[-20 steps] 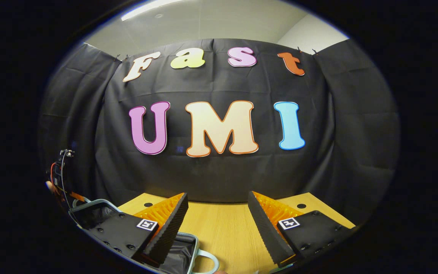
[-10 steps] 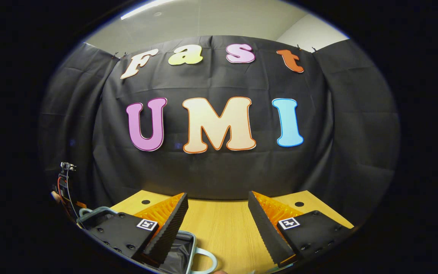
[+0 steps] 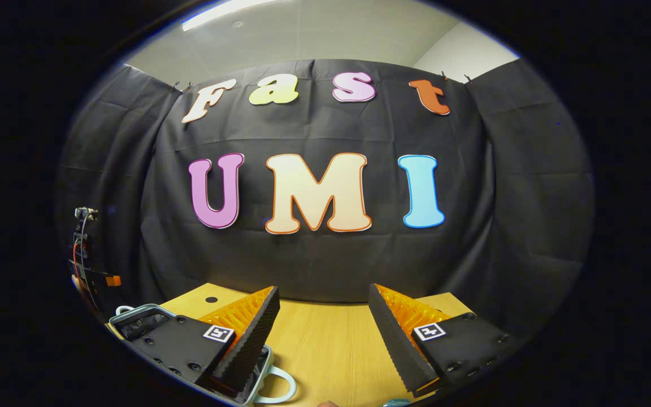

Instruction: First open the suitcase, pack the skin care products into it, and then close the suitcase.

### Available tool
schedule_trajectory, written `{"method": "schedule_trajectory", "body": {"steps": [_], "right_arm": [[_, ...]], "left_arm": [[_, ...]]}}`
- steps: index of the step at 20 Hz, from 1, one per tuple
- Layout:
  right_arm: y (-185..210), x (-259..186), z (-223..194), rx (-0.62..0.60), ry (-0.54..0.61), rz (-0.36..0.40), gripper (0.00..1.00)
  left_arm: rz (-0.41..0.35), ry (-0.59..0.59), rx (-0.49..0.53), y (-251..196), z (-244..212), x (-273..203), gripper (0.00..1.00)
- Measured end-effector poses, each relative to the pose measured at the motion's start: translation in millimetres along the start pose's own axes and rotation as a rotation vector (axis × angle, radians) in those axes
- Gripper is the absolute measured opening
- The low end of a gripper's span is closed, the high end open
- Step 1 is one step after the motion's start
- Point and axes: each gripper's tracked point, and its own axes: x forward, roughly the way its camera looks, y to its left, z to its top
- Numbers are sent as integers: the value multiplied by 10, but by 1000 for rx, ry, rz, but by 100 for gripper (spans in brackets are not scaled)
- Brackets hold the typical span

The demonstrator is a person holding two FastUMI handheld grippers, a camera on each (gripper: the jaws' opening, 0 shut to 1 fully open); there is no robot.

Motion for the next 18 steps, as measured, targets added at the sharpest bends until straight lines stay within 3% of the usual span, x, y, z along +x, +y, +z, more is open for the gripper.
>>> {"method": "schedule_trajectory", "body": {"steps": [3,7,8,9,10,14,15,16,18], "right_arm": [[-200,-63,88,1,-19,6,99],[-451,-168,251,-1,-63,16,99],[-520,-201,278,-5,-74,16,99],[-589,-240,313,-10,-81,16,100],[-653,-273,327,-13,-89,15,100],[-947,-401,415,-25,-121,2,99],[-1018,-429,427,-28,-127,-3,99],[-1089,-466,448,-31,-135,-11,99],[-1236,-547,487,-43,-155,-26,99]], "left_arm": [[-42,-107,53,-331,375,-361,91],[-137,-199,62,-859,592,-932,99],[-165,-223,61,-1041,644,-1063,94],[-181,-233,67,-1186,693,-1161,99],[-198,-250,76,-1355,730,-1235,95],[-269,-277,80,-1905,747,-1605,95],[-285,-281,80,-2001,730,-1693,100],[-302,-281,78,-2116,691,-1781,95],[-342,-270,74,-2355,595,-1933,95]]}}
